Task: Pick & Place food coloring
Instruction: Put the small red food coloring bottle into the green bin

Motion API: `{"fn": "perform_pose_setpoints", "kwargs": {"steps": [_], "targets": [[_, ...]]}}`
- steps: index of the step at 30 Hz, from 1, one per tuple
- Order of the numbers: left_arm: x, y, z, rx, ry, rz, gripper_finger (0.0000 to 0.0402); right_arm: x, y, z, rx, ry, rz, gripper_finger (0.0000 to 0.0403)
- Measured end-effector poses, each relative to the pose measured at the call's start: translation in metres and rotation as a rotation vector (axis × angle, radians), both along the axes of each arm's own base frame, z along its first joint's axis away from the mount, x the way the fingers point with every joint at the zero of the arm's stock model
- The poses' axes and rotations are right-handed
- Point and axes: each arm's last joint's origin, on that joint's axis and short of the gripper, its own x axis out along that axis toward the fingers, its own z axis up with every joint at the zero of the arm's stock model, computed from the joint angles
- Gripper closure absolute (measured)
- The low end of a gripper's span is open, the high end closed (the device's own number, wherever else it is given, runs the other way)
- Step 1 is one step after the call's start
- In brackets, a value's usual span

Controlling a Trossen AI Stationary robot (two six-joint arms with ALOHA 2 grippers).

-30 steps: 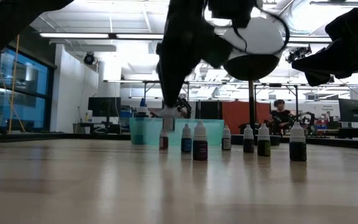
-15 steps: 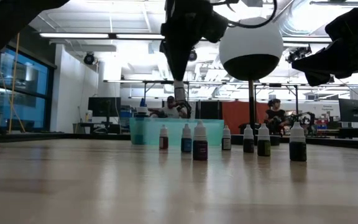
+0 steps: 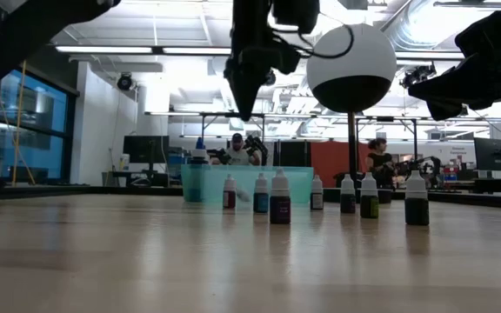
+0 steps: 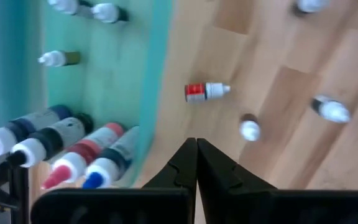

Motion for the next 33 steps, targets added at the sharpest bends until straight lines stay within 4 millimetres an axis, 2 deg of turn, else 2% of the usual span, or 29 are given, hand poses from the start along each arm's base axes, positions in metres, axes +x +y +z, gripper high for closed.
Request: {"fn": "perform_pose_setpoints", "kwargs": {"steps": [5,9,16,21,27,31,33], "targets": [[-0.003,0.019,0.000,-0.025,-0.004,0.049,0.0397,0.000,0.000,0.000,0.000,0.000,0.001,0.0402],[-0.005,0.028,0.000,-0.064,-0.013,0.075,0.0400,0.000,0.000,0.000,0.000,0.000,0.000,0.0402],[0.005,0.022,0.000,-0.108,-0.115,0.057,0.0399,0.000,0.000,0.000,0.000,0.000,0.000,0.0402],[0.019,0.019,0.002,-0.332,-0.289,0.110,0.0399,0.000,0.000,0.000,0.000,0.000,0.001,0.0402],[0.035,0.018,-0.019,-0.490,-0.375,0.247,0.0399,0.000,0.000,0.000,0.000,0.000,0.001,0.0402],[0.036,0.016,-0.033,-0.540,-0.350,0.247,0.0399,0.000,0.000,0.000,0.000,0.000,0.000,0.0402],[0.036,0.017,-0.037,-0.534,-0.339,0.302,0.0399,0.000,0.000,0.000,0.000,0.000,0.001,0.0402]]}}
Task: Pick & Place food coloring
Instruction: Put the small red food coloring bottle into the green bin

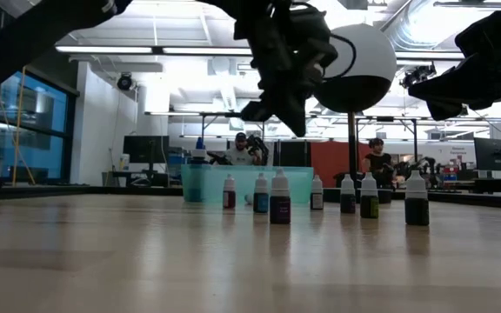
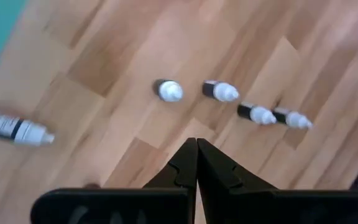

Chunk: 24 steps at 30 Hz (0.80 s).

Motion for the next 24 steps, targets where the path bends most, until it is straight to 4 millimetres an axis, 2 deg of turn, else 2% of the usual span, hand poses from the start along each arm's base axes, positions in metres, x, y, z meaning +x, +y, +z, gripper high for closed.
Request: {"fn": "perform_pose_setpoints", "kwargs": {"steps": [8,13,17,24], "targets": [[-0.006,0.005,-0.005,0.049,0.131,0.402,0.0399,0.000,0.000,0.000,0.000,0.000,0.000,0.0402],[-0.011,0.005,-0.006,0.020,0.204,0.606,0.0399,0.000,0.000,0.000,0.000,0.000,0.000,0.0402],[-0.011,0.002,-0.006,-0.005,0.214,0.669,0.0399,0.000,0.000,0.000,0.000,0.000,0.000,0.0402],[-0.008,0.003,-0.005,0.009,0.178,0.679,0.0399,0.000,0.000,0.000,0.000,0.000,0.000,0.0402]]}}
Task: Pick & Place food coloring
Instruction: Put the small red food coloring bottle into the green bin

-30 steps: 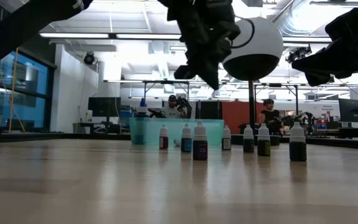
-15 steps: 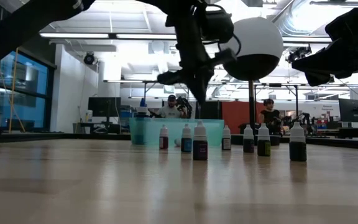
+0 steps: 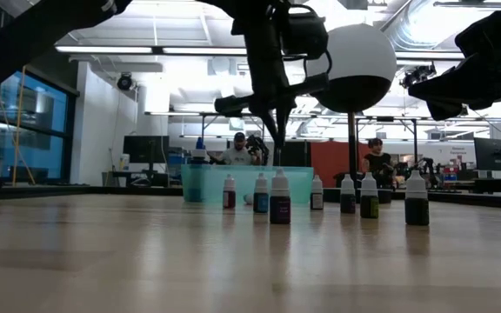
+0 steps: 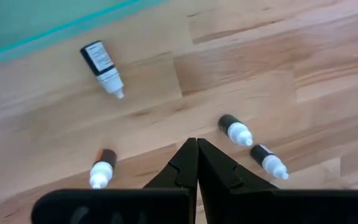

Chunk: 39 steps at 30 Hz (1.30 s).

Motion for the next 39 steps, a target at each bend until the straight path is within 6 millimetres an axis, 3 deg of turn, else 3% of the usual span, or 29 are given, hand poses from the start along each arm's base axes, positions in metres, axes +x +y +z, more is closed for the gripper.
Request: {"fn": "perform_pose_setpoints", "kwargs": {"steps": [8,12,22,30,39], "targets": [[0.009,0.004,0.003,0.086,-0.092,0.023,0.0399,0.000,0.000,0.000,0.000,0.000,0.000,0.0402],[0.012,0.005,0.005,0.046,-0.135,0.062,0.0399,0.000,0.000,0.000,0.000,0.000,0.000,0.0402],[-0.013,0.002,-0.003,-0.083,0.118,0.470,0.0399,0.000,0.000,0.000,0.000,0.000,0.000,0.0402],[-0.006,0.003,-0.017,-0.069,0.056,0.532,0.0399,0.000,0.000,0.000,0.000,0.000,0.000,0.0402],[-0.009,0.002,-0.039,-0.049,0.099,0.587,0.0399,0.000,0.000,0.000,0.000,0.000,0.000,0.0402]]}}
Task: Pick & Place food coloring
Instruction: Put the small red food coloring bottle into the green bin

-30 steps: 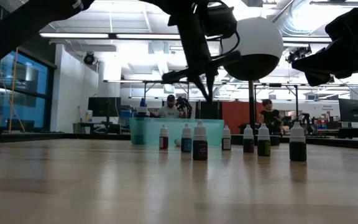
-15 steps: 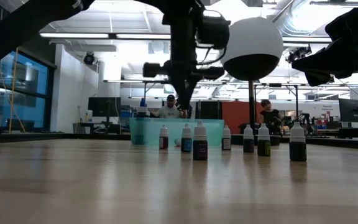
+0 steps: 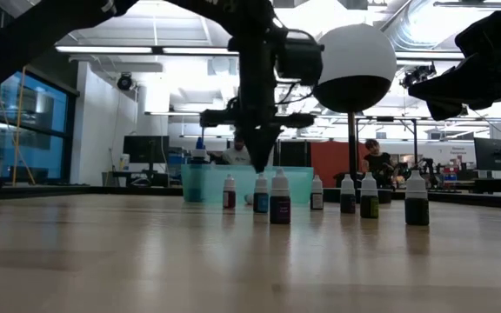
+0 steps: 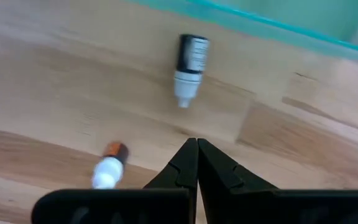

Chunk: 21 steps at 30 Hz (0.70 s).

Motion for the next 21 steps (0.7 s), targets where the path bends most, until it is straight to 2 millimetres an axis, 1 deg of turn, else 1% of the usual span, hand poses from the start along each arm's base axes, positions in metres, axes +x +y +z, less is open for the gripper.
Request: {"fn": "perform_pose_setpoints", "kwargs": {"steps": [5,9,18,21], "targets": [[-0.004,-0.002,-0.012,-0.066,0.027,0.110,0.0399,0.000,0.000,0.000,0.000,0.000,0.000,0.0402],[-0.006,-0.004,-0.017,-0.097,0.046,0.075,0.0399,0.000,0.000,0.000,0.000,0.000,0.000,0.0402],[-0.006,-0.002,-0.017,-0.024,0.052,0.056,0.0398,0.000,0.000,0.000,0.000,0.000,0.000,0.0402],[-0.006,-0.002,-0.017,-0.024,0.054,0.045,0.0382,0.000,0.000,0.000,0.000,0.000,0.000,0.0402]]}}
